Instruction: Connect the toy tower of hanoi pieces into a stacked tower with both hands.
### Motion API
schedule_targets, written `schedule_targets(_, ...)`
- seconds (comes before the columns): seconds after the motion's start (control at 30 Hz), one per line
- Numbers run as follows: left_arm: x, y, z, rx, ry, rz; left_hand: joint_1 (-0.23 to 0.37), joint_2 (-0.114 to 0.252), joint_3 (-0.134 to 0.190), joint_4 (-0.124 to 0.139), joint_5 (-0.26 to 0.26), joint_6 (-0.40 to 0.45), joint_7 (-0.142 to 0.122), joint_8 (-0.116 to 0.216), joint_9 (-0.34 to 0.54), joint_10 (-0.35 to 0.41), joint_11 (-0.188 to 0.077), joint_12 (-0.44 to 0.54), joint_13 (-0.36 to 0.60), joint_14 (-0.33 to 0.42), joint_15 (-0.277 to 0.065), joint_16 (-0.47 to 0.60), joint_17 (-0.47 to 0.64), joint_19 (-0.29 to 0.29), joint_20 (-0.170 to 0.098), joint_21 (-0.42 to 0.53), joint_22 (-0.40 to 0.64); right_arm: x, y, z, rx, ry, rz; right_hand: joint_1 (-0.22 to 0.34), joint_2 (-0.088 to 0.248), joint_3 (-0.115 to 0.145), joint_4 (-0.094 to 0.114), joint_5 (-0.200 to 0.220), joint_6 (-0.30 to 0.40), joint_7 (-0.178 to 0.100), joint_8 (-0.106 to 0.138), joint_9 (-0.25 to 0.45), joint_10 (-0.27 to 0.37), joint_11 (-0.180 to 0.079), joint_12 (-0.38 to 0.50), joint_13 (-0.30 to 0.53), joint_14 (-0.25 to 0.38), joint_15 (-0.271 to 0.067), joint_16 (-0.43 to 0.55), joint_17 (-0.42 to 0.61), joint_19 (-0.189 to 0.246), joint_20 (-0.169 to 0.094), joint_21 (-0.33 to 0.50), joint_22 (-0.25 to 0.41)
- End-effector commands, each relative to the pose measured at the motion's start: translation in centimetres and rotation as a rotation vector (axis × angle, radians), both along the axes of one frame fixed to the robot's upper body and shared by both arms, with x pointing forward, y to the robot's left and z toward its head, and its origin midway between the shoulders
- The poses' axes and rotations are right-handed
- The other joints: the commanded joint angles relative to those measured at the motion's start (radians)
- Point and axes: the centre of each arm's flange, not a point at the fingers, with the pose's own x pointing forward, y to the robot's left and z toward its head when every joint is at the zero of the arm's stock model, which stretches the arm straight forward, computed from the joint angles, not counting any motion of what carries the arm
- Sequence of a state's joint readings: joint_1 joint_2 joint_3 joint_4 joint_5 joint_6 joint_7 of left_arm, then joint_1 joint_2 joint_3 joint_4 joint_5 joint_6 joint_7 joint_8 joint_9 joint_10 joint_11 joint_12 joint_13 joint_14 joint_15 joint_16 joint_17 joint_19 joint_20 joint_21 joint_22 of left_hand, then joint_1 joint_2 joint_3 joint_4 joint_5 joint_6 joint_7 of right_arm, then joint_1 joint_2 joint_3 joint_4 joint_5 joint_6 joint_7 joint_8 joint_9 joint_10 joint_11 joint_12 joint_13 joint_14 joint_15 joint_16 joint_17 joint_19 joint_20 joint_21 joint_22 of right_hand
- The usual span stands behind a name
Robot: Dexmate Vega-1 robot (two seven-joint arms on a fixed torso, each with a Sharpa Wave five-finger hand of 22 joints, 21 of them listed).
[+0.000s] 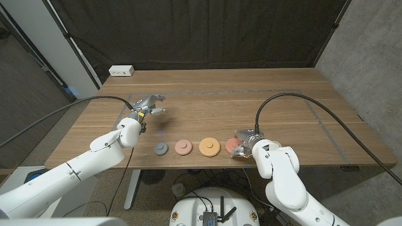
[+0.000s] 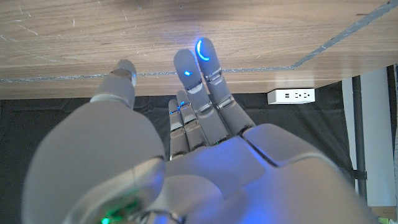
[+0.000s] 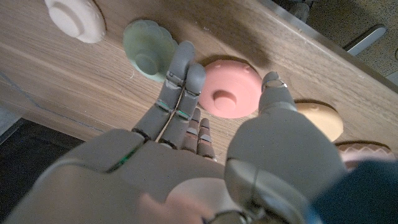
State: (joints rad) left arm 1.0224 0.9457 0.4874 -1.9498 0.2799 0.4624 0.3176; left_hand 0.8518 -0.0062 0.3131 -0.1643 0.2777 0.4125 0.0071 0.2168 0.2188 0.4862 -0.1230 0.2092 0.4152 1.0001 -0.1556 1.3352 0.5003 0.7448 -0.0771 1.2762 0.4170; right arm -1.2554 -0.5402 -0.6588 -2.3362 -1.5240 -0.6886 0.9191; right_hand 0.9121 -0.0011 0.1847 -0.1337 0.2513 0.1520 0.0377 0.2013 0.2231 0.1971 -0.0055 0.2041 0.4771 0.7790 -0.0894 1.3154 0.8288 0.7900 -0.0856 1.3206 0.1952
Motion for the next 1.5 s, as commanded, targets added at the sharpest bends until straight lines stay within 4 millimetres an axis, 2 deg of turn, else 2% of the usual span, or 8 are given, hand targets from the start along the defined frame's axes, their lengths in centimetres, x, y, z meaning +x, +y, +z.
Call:
schedule_targets(0.03, -0.1, 0.1, -0.3, -0.003, 0.004, 0.0, 0.004, 0.004, -0.004, 0.002, 0.007, 0.009, 0.002, -0.002, 0.002, 0.008, -0.003, 0.002, 0.004, -0.007, -0.064, 0.005, 0.003, -0.005, -0.118, 0.009, -0.002, 0.5, 0.0, -0.2, -0.013, 0.026, -0.016, -0.013, 0.001, 0.0, -0.001, -0.001, 0.006, 0.001, 0.008, -0.001, 0.014, 0.0, 0.007, 0.004, -0.002, -0.129, 0.005, 0.002, -0.004, -0.121, 0.006, -0.001)
schedule_targets(0.57, 0.3, 0.3, -0.6, -0.013, 0.013, 0.002, 0.003, 0.005, -0.004, 0.003, 0.008, 0.011, 0.003, -0.002, 0.002, 0.009, -0.004, 0.001, 0.004, -0.009, -0.064, 0.009, 0.0, -0.011, -0.12, 0.025, -0.01, 1.2, -0.1, -0.4, -0.014, 0.035, -0.025, -0.015, 0.01, 0.002, -0.003, 0.003, 0.022, 0.002, 0.016, -0.001, 0.035, -0.004, 0.015, 0.009, 0.002, -0.129, 0.012, 0.003, 0.001, -0.122, 0.011, -0.002)
schedule_targets(0.7, 0.4, 0.3, -0.7, -0.017, 0.014, 0.001, 0.003, 0.005, -0.004, 0.003, 0.008, 0.011, 0.003, -0.002, 0.002, 0.009, -0.002, 0.001, 0.004, -0.008, -0.064, 0.012, 0.001, -0.013, -0.12, 0.028, -0.012, 1.3, 0.0, -0.6, -0.075, 0.027, -0.067, -0.015, 0.013, 0.004, -0.004, 0.005, 0.033, 0.0, 0.02, 0.0, 0.046, -0.003, 0.019, 0.011, 0.003, -0.129, 0.013, 0.002, 0.002, -0.122, 0.013, -0.003)
schedule_targets(0.77, 0.5, 0.3, -0.7, -0.018, 0.012, 0.001, 0.003, 0.005, -0.004, 0.003, 0.008, 0.011, 0.002, -0.003, 0.002, 0.01, -0.001, 0.001, 0.004, -0.01, -0.064, 0.011, -0.001, -0.013, -0.119, 0.031, -0.015, 1.3, 0.1, -0.8, -0.131, 0.015, -0.058, -0.013, 0.015, 0.005, -0.006, 0.007, 0.04, -0.002, 0.023, 0.0, 0.048, -0.008, 0.019, 0.013, 0.003, -0.129, 0.014, 0.002, 0.002, -0.122, 0.014, -0.003)
schedule_targets(1.17, 0.5, 0.3, -0.5, -0.019, 0.008, 0.001, 0.003, 0.006, -0.004, 0.003, 0.009, 0.011, 0.002, -0.003, 0.002, 0.01, -0.001, 0.001, 0.004, -0.011, -0.064, 0.013, -0.003, -0.016, -0.12, 0.039, -0.022, 1.4, 0.2, -1.0, -0.117, 0.007, -0.048, -0.003, 0.024, 0.013, -0.013, 0.015, 0.064, -0.011, 0.031, 0.003, 0.082, -0.025, 0.031, 0.024, 0.007, -0.13, 0.019, 0.001, 0.008, -0.121, 0.023, -0.003)
schedule_targets(1.43, 0.5, 0.4, -0.6, -0.021, 0.01, 0.002, 0.002, 0.007, -0.004, 0.003, 0.009, 0.011, 0.001, -0.003, 0.002, 0.01, -0.001, 0.001, 0.004, -0.011, -0.064, 0.014, -0.003, -0.017, -0.12, 0.044, -0.025, 1.4, 0.3, -1.2, -0.103, -0.021, -0.038, 0.017, 0.033, 0.031, -0.021, 0.033, 0.132, -0.033, 0.056, 0.009, 0.16, -0.062, 0.055, 0.045, 0.082, -0.129, 0.084, 0.08, 0.046, -0.124, 0.049, -0.003)
schedule_targets(1.47, 0.5, 0.4, -0.6, -0.021, 0.011, 0.002, 0.002, 0.007, -0.004, 0.003, 0.009, 0.011, 0.001, -0.003, 0.002, 0.01, -0.001, 0.001, 0.005, -0.011, -0.064, 0.015, -0.003, -0.018, -0.121, 0.046, -0.023, 1.4, 0.3, -1.2, -0.106, -0.018, -0.04, 0.018, 0.036, 0.04, -0.021, 0.041, 0.185, -0.044, 0.074, 0.013, 0.178, -0.068, 0.058, 0.055, 0.101, -0.129, 0.098, 0.119, 0.061, -0.125, 0.061, -0.003)
schedule_targets(1.5, 0.4, 0.4, -0.6, -0.021, 0.011, 0.002, 0.002, 0.007, -0.004, 0.003, 0.009, 0.011, 0.001, -0.003, 0.002, 0.01, 0.0, 0.001, 0.005, -0.012, -0.064, 0.014, -0.004, -0.019, -0.119, 0.047, -0.023, 1.4, 0.3, -1.2, -0.107, -0.016, -0.039, 0.021, 0.038, 0.044, -0.022, 0.044, 0.195, -0.044, 0.077, 0.015, 0.19, -0.07, 0.061, 0.058, 0.114, -0.129, 0.108, 0.138, 0.072, -0.127, 0.073, 0.005)
